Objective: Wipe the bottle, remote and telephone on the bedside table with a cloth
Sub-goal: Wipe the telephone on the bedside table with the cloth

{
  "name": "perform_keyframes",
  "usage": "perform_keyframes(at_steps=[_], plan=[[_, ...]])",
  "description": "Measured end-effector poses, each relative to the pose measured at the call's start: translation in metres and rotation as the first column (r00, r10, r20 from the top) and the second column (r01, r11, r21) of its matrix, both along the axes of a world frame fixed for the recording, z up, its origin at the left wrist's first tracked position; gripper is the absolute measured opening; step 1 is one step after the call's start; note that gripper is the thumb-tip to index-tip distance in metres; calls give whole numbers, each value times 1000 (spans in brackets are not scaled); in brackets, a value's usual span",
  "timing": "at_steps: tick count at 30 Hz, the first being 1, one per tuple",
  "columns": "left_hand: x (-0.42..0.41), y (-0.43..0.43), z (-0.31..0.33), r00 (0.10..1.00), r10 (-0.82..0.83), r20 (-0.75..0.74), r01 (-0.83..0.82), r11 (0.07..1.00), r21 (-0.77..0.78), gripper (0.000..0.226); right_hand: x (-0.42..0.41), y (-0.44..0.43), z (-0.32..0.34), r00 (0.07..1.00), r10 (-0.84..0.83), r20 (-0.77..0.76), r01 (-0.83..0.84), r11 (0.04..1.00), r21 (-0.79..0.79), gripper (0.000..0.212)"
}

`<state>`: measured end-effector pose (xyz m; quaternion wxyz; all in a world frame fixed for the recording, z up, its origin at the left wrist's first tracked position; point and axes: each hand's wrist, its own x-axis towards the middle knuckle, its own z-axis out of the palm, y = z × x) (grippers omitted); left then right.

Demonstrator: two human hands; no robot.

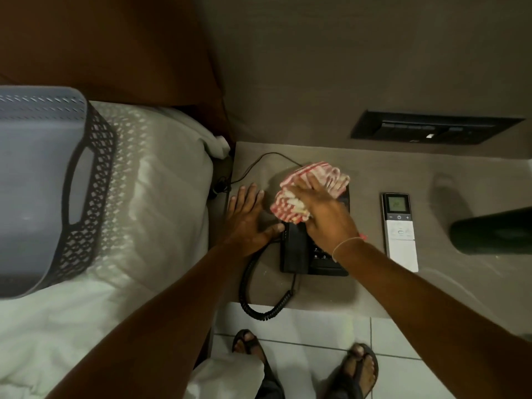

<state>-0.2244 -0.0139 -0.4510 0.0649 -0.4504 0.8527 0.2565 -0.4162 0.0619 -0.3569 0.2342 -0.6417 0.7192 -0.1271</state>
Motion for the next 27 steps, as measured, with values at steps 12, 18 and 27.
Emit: perform_keyframes(at_steps=[12,18,27], plan=[[-1,2,7,1000,9,27,-9,1000,-4,106,40,147,-21,976,218,26,-213,967,-137,56],[1,2,8,1000,13,-9,-13,999,37,109,14,75,30,861,-307,405,402,899,-174,38],[-2,2,12,1000,24,-5,-24,999,33,106,-18,-36,18,961,-183,208,240,925,-294,30]])
